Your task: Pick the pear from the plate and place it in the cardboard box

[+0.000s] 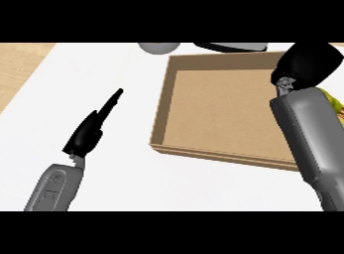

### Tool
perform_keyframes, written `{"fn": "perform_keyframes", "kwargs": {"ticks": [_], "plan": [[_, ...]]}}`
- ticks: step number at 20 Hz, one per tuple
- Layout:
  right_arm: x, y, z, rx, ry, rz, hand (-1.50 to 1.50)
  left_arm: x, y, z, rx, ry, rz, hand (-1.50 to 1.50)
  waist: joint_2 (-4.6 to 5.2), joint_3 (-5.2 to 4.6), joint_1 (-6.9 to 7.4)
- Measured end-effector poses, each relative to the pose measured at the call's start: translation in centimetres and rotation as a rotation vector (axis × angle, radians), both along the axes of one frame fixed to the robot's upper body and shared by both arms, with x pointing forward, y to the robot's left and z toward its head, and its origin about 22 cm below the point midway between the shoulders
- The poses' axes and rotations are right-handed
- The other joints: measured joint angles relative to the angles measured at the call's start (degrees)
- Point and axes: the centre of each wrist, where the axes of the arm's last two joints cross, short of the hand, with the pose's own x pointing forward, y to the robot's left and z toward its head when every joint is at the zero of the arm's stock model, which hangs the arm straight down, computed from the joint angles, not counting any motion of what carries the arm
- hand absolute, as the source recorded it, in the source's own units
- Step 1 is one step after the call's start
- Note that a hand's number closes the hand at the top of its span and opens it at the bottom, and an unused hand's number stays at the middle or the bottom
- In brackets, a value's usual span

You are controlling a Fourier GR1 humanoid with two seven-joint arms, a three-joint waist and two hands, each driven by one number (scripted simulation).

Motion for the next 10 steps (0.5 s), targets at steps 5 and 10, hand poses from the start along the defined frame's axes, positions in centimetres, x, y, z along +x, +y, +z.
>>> {"fn": "perform_keyframes", "kwargs": {"ticks": [5,10], "plan": [[1.0,5.7,4.0,-0.030,-0.102,0.000,1.50,0.0,0.9,-0.2,0.002,0.005,0.045,0.00,-0.17,0.24,-1.93],[1.5,8.6,6.0,-0.041,-0.107,-0.018,1.50,-0.3,1.7,-0.5,-0.003,0.007,0.092,0.00,-0.27,0.51,-4.58]]}}
